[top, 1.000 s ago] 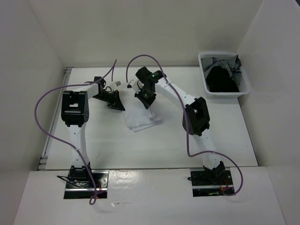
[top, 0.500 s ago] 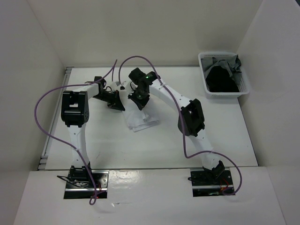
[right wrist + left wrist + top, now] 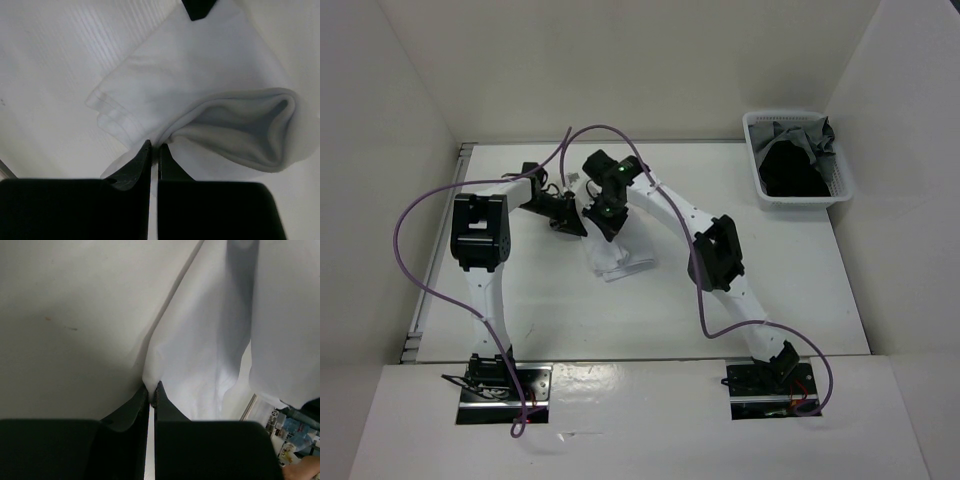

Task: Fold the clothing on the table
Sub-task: Fold the skirt

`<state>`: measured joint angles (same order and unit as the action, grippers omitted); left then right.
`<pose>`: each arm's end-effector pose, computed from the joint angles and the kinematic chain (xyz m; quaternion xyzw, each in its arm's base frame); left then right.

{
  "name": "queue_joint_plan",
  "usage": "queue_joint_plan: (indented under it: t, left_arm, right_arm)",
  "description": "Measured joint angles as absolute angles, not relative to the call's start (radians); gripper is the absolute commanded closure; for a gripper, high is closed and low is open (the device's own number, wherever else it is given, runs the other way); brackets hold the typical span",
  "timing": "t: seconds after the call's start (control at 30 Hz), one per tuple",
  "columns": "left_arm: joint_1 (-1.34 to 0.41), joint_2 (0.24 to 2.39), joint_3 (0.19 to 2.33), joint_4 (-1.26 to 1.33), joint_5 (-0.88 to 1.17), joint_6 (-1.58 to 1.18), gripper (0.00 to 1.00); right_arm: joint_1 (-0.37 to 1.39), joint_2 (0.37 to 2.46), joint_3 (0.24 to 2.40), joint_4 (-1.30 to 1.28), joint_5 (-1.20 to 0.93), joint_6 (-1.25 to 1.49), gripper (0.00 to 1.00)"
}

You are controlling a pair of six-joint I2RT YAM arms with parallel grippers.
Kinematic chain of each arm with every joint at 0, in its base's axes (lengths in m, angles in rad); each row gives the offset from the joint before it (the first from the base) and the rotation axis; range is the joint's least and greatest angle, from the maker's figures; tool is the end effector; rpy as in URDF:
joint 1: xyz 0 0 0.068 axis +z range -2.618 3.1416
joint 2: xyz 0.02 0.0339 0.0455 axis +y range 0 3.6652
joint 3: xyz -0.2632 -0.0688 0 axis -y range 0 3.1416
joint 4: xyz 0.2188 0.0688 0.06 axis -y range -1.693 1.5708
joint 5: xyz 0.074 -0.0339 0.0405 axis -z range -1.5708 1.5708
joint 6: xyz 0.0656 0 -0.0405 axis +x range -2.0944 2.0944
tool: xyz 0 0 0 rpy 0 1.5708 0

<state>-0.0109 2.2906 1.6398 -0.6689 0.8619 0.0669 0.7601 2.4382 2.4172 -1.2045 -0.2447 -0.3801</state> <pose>0.4324 -0.0545 0.1135 0.0873 0.8987 -0.4111 0.1253 0.3423 0.3473 0.2096 -0.5454 0.8118 0.1503 0.1447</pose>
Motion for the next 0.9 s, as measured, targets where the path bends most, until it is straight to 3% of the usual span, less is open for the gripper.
queue_joint_plan:
  t: [0.5, 0.63, 0.8, 0.9]
  left_arm:
    - [-0.02, 2.276, 1.629, -0.659, 0.839, 0.068, 1.0]
    - [-0.02, 2.276, 1.629, -0.659, 0.839, 0.068, 1.0]
    - [-0.02, 2.276, 1.629, -0.659, 0.839, 0.068, 1.0]
    - [-0.02, 2.276, 1.629, -0.659, 0.839, 0.068, 1.0]
  right_arm:
    - [0.785, 2.495, 2.532, -1.254, -0.282, -0.388, 1.0]
    - [0.798, 2.509, 2.54, -1.259, -0.289, -0.392, 0.83]
    - [0.803, 2.519, 2.542, -1.262, -0.297, -0.401, 0.5]
    - [0.803, 2.521, 2.545, -1.264, -0.3, -0.398, 0.43]
